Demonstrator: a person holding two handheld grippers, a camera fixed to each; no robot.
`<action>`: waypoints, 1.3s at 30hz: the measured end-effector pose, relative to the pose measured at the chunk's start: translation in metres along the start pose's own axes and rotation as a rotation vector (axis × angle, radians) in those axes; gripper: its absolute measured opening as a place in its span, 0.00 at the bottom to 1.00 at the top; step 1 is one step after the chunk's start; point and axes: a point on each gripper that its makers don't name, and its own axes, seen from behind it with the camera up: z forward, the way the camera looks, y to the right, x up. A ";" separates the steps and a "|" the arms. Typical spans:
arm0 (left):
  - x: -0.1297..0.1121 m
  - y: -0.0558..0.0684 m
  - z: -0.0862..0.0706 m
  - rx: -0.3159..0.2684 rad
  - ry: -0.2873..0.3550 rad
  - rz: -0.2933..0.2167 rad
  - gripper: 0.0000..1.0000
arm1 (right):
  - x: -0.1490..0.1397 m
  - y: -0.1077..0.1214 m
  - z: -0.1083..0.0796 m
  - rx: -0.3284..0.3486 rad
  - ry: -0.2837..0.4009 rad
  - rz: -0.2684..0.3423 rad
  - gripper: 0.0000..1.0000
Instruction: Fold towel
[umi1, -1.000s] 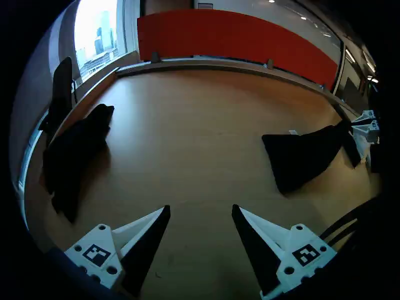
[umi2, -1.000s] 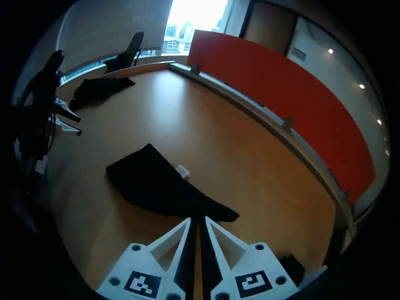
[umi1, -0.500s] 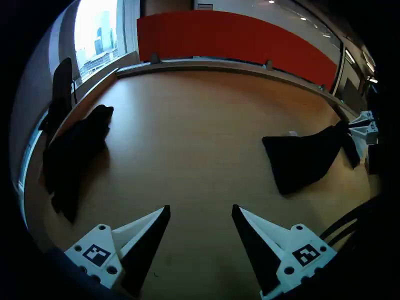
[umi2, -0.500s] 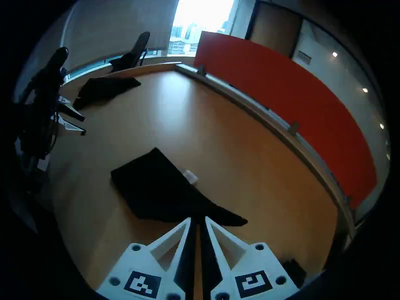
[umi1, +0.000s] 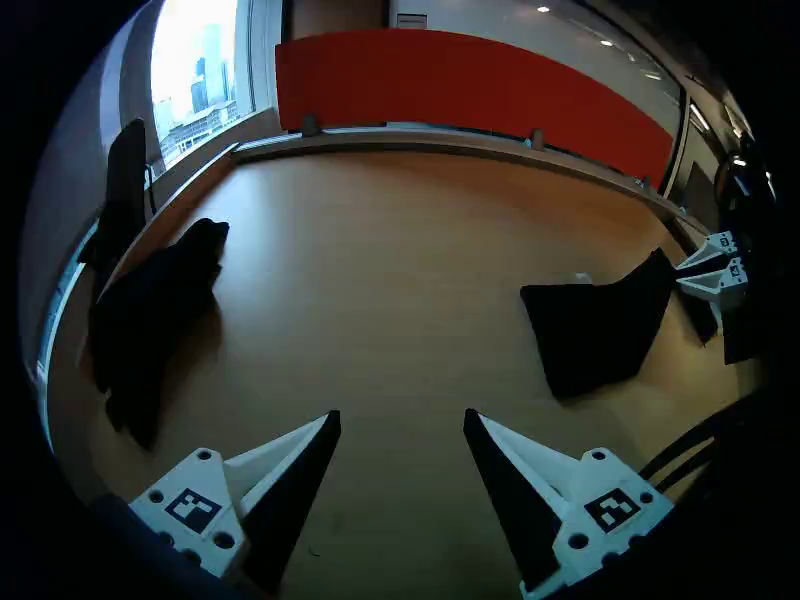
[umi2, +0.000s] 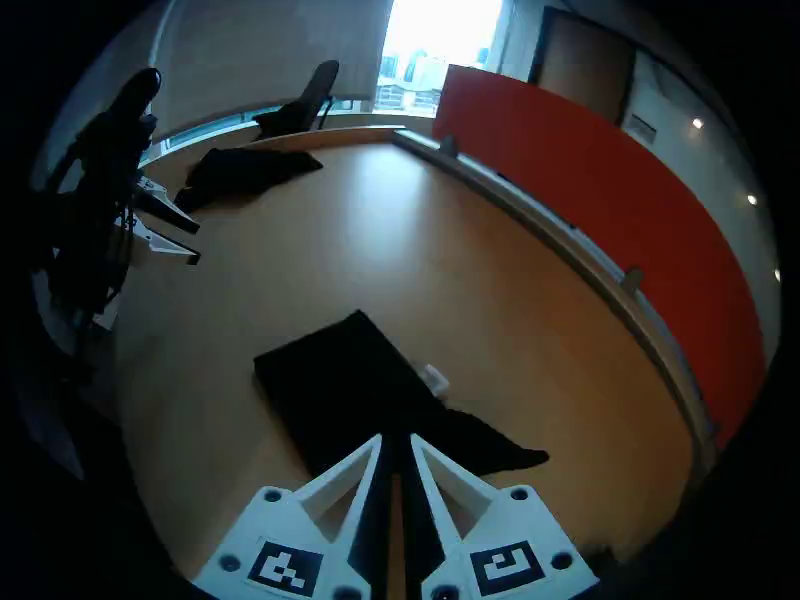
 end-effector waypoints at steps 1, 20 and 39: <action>0.000 0.000 0.000 0.000 0.001 -0.001 0.91 | 0.002 -0.003 0.003 0.008 0.001 -0.009 0.05; -0.004 -0.017 -0.011 0.028 0.016 -0.040 0.91 | 0.044 -0.060 0.060 0.168 0.021 -0.146 0.05; -0.007 -0.020 -0.011 0.030 0.015 -0.050 0.91 | 0.046 -0.077 0.077 0.224 0.014 -0.133 0.05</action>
